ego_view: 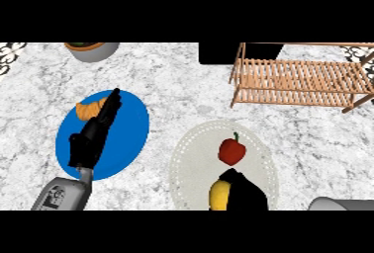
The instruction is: Pick the lemon from the placemat and place it in the tiered shelf
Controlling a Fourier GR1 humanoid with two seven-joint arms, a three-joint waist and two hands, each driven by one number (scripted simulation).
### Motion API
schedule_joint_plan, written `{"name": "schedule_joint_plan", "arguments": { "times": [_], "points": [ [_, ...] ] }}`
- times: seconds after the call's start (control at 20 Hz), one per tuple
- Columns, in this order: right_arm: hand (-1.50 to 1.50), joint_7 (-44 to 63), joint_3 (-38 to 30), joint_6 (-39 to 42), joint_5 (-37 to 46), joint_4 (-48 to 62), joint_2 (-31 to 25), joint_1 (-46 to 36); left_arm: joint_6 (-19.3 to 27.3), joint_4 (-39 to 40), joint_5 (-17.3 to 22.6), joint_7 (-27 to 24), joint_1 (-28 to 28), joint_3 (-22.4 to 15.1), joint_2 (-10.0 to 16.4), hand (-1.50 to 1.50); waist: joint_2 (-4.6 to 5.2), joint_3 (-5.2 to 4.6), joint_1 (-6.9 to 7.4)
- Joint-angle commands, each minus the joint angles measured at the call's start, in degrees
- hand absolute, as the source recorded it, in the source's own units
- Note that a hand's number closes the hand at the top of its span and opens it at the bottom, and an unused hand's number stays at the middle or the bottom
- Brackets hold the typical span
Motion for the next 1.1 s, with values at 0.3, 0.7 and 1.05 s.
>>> {"name": "schedule_joint_plan", "arguments": {
  "times": [0.3, 0.7, 1.05],
  "points": [
    [1.50, -3.3, 4.1, 9.6, -8.3, 6.6, 0.7, -16.3, -1.2, 1.7, -1.4, 1.8, -3.6, 0.6, -1.8, 0.00, 0.25, 0.02, 0.72],
    [1.50, -6.0, 2.4, 4.5, -9.2, 1.0, 0.7, -18.5, -1.6, -0.2, -3.5, 1.7, -1.0, 2.6, -2.4, 0.00, -0.03, 0.03, -0.04],
    [1.50, -1.1, 4.9, -4.6, -5.0, -13.6, 0.7, -21.1, -2.4, 2.7, -3.1, -0.9, -1.6, 3.2, -2.4, 0.00, -0.16, -0.01, -0.60]
  ]
}}
